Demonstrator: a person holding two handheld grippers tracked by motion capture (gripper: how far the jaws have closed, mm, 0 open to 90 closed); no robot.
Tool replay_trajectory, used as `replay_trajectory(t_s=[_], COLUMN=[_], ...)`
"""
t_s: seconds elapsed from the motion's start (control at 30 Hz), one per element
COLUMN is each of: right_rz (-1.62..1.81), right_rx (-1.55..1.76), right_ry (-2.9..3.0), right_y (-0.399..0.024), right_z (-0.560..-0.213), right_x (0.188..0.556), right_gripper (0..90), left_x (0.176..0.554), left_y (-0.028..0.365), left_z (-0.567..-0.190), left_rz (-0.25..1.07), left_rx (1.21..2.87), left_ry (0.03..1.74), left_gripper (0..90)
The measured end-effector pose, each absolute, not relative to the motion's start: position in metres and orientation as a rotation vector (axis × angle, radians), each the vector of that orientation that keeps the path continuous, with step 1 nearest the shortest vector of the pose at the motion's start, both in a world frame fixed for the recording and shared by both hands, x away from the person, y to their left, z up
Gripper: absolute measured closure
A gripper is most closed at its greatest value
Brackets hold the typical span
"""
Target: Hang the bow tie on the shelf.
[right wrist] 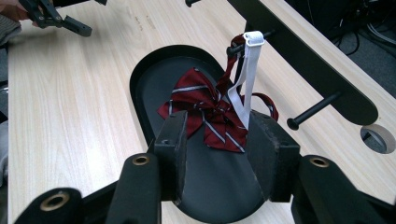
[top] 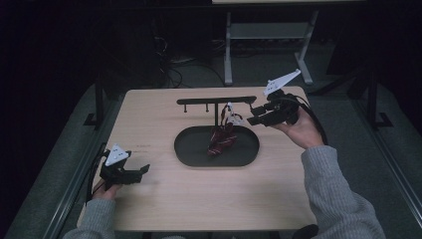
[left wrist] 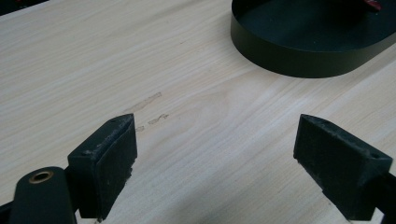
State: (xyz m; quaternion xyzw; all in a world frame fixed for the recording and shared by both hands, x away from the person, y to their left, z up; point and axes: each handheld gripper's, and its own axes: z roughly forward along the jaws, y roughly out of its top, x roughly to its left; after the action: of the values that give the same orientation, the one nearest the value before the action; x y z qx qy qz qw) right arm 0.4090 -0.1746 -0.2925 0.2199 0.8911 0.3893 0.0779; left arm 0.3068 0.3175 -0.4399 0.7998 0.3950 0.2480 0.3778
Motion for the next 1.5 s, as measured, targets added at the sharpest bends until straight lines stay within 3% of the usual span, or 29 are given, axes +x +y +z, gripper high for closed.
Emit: replay_trajectory(t_s=[1.5], right_rz=[1.213], right_rx=[0.795], right_ry=[2.631], right_y=[-0.218], right_z=[-0.319], right_x=[0.383], right_gripper=[50.2], left_x=[0.306], left_y=[0.317], left_z=[-0.440], left_rz=[0.625], left_rx=[2.033], left_ry=[1.021], left_gripper=[13.0])
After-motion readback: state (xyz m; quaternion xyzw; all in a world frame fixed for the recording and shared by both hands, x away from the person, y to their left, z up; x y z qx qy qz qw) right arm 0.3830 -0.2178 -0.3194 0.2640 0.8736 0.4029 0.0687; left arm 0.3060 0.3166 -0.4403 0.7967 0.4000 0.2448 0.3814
